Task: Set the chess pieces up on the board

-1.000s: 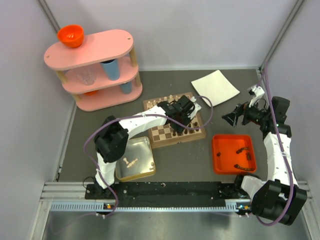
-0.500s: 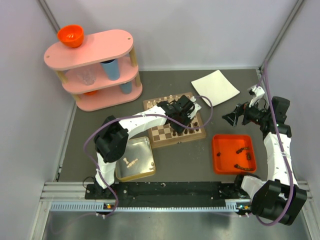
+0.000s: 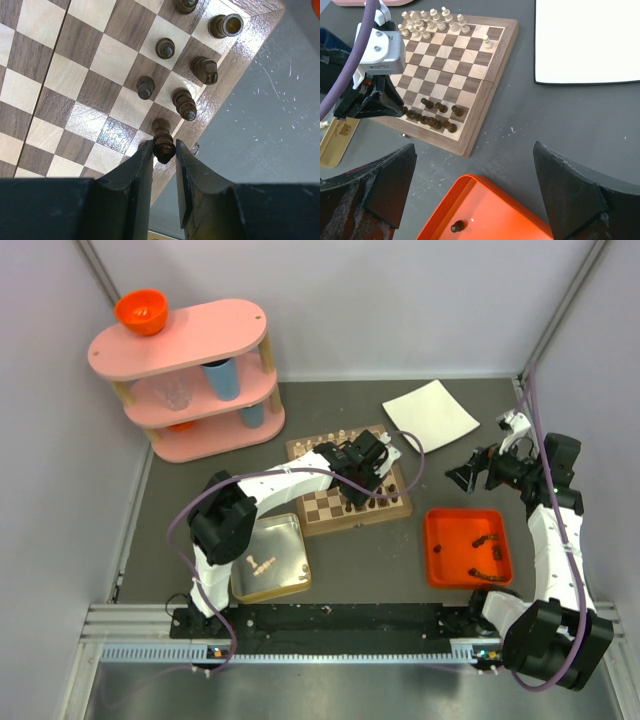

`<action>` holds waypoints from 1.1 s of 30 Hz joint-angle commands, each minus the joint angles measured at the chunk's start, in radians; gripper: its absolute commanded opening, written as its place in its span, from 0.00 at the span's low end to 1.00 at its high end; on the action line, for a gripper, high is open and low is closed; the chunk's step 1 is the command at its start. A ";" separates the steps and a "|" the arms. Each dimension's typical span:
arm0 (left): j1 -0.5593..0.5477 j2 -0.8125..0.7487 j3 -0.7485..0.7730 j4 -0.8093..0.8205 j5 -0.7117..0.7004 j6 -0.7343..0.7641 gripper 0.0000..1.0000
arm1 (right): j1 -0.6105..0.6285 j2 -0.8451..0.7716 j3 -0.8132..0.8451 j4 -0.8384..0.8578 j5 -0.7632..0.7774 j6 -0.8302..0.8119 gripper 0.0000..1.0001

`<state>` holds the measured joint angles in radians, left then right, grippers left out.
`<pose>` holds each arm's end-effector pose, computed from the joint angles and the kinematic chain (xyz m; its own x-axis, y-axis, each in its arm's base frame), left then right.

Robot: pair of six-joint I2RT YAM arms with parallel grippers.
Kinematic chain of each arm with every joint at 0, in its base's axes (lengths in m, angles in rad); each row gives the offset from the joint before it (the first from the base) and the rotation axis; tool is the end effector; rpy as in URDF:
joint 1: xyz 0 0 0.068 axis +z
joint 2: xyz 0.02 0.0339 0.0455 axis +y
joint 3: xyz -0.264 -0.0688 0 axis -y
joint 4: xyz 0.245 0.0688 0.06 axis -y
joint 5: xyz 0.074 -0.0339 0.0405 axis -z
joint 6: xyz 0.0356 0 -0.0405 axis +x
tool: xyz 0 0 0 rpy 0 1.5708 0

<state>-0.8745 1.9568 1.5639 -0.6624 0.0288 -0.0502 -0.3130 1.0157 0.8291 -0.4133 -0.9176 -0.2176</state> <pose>0.2703 -0.3250 0.2244 -0.5963 0.6351 -0.4911 0.7470 0.6629 -0.0498 0.2101 -0.0383 0.2974 -0.4302 0.0013 -0.9027 -0.5422 0.7992 0.2596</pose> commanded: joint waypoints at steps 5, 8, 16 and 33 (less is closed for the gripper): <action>0.005 -0.001 -0.010 0.041 0.003 -0.005 0.38 | -0.020 -0.005 0.024 0.007 -0.007 -0.020 0.99; 0.005 -0.007 -0.013 0.041 0.002 -0.005 0.39 | -0.021 -0.005 0.022 0.005 -0.006 -0.020 0.99; 0.006 -0.025 -0.010 0.040 0.003 -0.007 0.41 | -0.023 -0.003 0.024 0.007 -0.012 -0.019 0.99; 0.023 -0.145 -0.007 0.099 0.040 -0.034 0.55 | -0.024 -0.002 0.018 0.005 -0.013 -0.028 0.99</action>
<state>-0.8577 1.9179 1.5532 -0.6342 0.0410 -0.0624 -0.3237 1.0157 0.8291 -0.4133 -0.9180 -0.2184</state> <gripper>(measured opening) 0.544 0.987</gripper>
